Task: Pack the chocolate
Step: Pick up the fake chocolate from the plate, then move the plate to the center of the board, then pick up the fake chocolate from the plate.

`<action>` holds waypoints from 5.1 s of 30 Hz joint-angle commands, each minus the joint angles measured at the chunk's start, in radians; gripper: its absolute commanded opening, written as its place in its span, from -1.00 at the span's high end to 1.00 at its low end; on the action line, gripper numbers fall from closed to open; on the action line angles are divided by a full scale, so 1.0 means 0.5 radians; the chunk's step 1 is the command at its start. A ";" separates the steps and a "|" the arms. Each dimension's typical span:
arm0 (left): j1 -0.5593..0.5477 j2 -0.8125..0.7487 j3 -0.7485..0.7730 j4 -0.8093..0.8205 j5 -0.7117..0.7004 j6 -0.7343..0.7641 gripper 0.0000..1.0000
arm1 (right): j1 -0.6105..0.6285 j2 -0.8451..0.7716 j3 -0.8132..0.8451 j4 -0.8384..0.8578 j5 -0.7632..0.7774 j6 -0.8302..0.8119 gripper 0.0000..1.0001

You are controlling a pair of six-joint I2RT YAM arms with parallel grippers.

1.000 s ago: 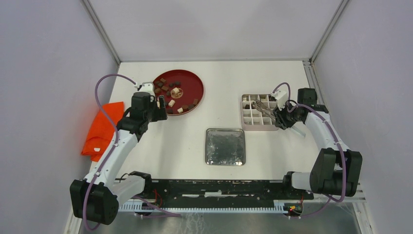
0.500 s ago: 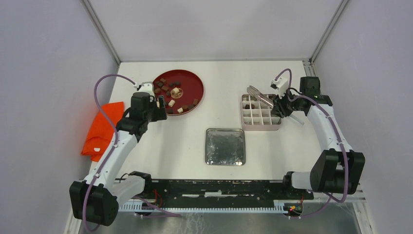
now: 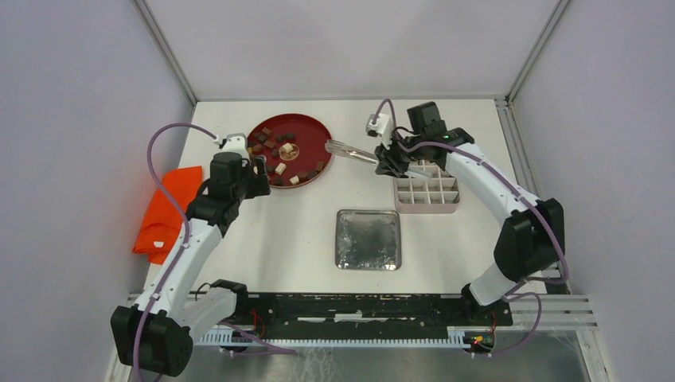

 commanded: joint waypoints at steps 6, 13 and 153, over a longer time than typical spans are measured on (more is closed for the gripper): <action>0.008 -0.128 -0.038 0.081 -0.119 0.082 -0.69 | 0.426 0.519 0.549 0.093 0.300 0.051 0.28; 0.008 -0.071 -0.034 0.082 -0.140 0.082 -0.69 | 0.530 0.898 0.913 0.082 0.446 0.043 0.27; 0.294 -0.031 -0.039 0.114 0.342 0.069 -0.79 | 0.428 0.879 0.528 0.129 0.581 -0.098 0.09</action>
